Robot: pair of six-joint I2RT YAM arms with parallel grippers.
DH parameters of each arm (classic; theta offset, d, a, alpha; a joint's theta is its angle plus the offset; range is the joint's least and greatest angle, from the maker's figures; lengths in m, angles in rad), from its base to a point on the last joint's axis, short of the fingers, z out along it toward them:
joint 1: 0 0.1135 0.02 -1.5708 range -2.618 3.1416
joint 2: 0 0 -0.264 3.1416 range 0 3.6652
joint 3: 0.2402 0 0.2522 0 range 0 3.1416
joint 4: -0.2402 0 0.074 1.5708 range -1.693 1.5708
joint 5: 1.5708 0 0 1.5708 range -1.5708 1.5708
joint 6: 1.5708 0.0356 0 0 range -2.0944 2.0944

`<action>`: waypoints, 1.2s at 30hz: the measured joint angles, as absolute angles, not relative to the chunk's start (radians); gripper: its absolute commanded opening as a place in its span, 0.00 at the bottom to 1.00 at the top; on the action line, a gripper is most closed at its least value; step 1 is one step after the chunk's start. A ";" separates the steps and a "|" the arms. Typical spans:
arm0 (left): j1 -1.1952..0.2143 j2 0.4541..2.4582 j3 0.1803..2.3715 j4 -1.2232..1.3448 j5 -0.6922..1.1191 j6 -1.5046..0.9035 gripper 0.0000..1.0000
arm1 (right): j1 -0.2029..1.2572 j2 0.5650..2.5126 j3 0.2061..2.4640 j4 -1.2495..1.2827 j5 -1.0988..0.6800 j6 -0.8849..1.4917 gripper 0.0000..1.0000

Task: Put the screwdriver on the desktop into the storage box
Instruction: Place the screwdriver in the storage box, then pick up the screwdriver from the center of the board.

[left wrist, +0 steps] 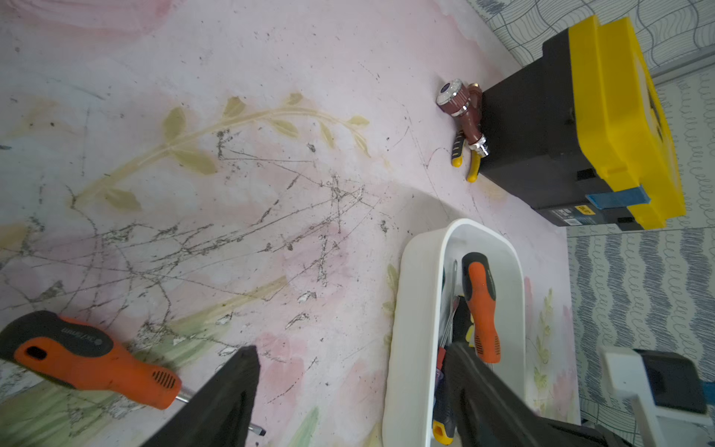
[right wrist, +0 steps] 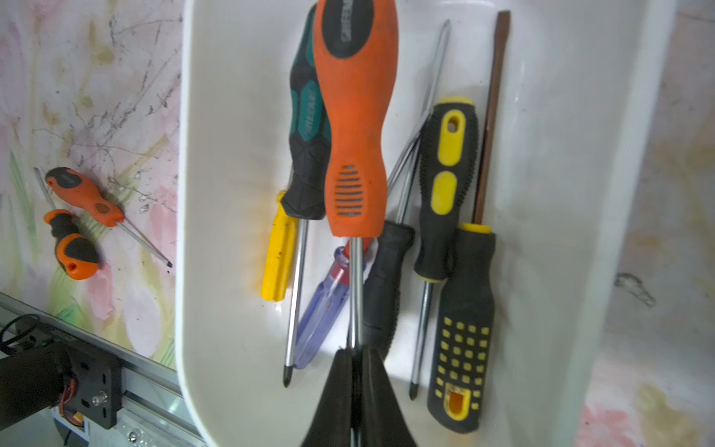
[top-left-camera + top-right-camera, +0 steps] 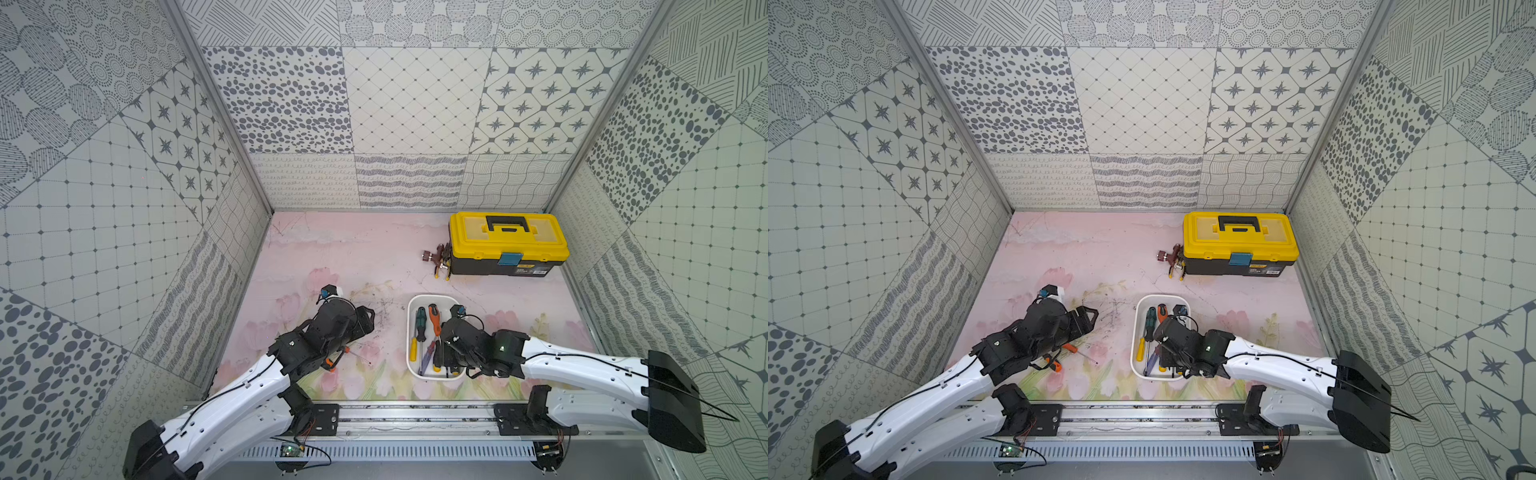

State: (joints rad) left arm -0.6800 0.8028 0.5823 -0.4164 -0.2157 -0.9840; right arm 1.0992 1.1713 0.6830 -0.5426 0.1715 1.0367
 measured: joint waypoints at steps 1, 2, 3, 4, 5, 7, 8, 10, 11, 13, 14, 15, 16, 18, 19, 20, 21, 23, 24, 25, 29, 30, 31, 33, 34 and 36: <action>-0.680 0.803 0.584 -0.427 -0.221 -0.986 0.81 | 1.099 1.182 0.693 -0.536 0.173 1.041 0.00; -0.680 0.803 0.587 -0.439 -0.231 -0.993 0.82 | 1.099 1.193 0.700 -0.527 0.177 1.046 0.00; -0.680 0.802 0.588 -0.450 -0.240 -0.996 0.81 | 1.099 1.202 0.706 -0.524 0.181 1.052 0.00; -0.679 0.802 0.590 -0.462 -0.248 -1.002 0.82 | 1.099 1.208 0.707 -0.520 0.187 1.061 0.00; -0.678 0.802 0.591 -0.476 -0.257 -1.007 0.82 | 1.099 1.211 0.707 -0.520 0.192 1.072 0.00; -0.677 0.804 0.593 -0.501 -0.276 -1.021 0.82 | 1.098 1.213 0.707 -0.524 0.198 1.093 0.00; -0.675 0.805 0.593 -0.517 -0.286 -1.028 0.81 | 1.098 1.213 0.707 -0.525 0.202 1.103 0.00; -0.671 0.809 0.594 -0.545 -0.304 -1.048 0.82 | 1.098 1.213 0.707 -0.524 0.207 1.116 0.00; -0.669 0.812 0.595 -0.563 -0.315 -1.057 0.82 | 1.098 1.216 0.707 -0.522 0.208 1.120 0.00; -0.663 0.820 0.596 -0.595 -0.331 -1.082 0.82 | 1.097 1.224 0.707 -0.521 0.210 1.127 0.00; -0.658 0.826 0.597 -0.613 -0.338 -1.099 0.83 | 1.095 1.232 0.707 -0.521 0.210 1.130 0.06; -0.653 0.833 0.599 -0.631 -0.346 -1.110 0.82 | 1.092 1.238 0.707 -0.521 0.210 1.131 0.17; -0.649 0.838 0.600 -0.645 -0.351 -1.122 0.83 | 1.089 1.245 0.707 -0.521 0.210 1.134 0.24; -0.640 0.851 0.603 -0.679 -0.366 -1.149 0.83 | 1.084 1.252 0.708 -0.519 0.211 1.133 0.36; -0.637 0.855 0.604 -0.693 -0.371 -1.156 0.83 | 1.083 1.252 0.709 -0.519 0.211 1.129 0.40; -0.633 0.859 0.606 -0.707 -0.374 -1.167 0.83 | 1.082 1.251 0.712 -0.519 0.211 1.126 0.47; -0.628 0.862 0.607 -0.721 -0.377 -1.178 0.83 | 1.082 1.251 0.715 -0.518 0.211 1.120 0.48; -0.620 0.865 0.607 -0.746 -0.381 -1.193 0.82 | 1.081 1.248 0.722 -0.517 0.210 1.110 0.47; -0.616 0.867 0.607 -0.757 -0.387 -1.202 0.81 | 1.081 1.243 0.723 -0.514 0.209 1.106 0.47; -0.610 0.869 0.607 -0.767 -0.391 -1.208 0.81 | 1.081 1.235 0.723 -0.513 0.209 1.102 0.46; -0.584 0.888 0.607 -0.798 -0.403 -1.226 0.78 | 1.081 1.177 0.723 -0.513 0.209 1.083 0.37; -0.576 0.899 0.608 -0.801 -0.403 -1.227 0.77 | 1.081 1.158 0.722 -0.513 0.209 1.075 0.34; -0.570 0.912 0.608 -0.802 -0.403 -1.229 0.76 | 1.081 1.139 0.720 -0.512 0.208 1.066 0.32; -0.559 0.942 0.611 -0.802 -0.402 -1.229 0.75 | 1.081 1.103 0.718 -0.512 0.207 1.056 0.29; -0.553 0.961 0.613 -0.801 -0.400 -1.229 0.74 | 1.081 1.090 0.717 -0.512 0.207 1.053 0.28; -0.543 1.000 0.617 -0.798 -0.397 -1.229 0.73 | 1.081 1.059 0.712 -0.512 0.208 1.040 0.26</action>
State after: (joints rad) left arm -0.5434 1.0000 0.6174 -0.7982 -0.3969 -1.2293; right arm 1.0805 1.0592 0.7124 -0.5121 0.2077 1.0405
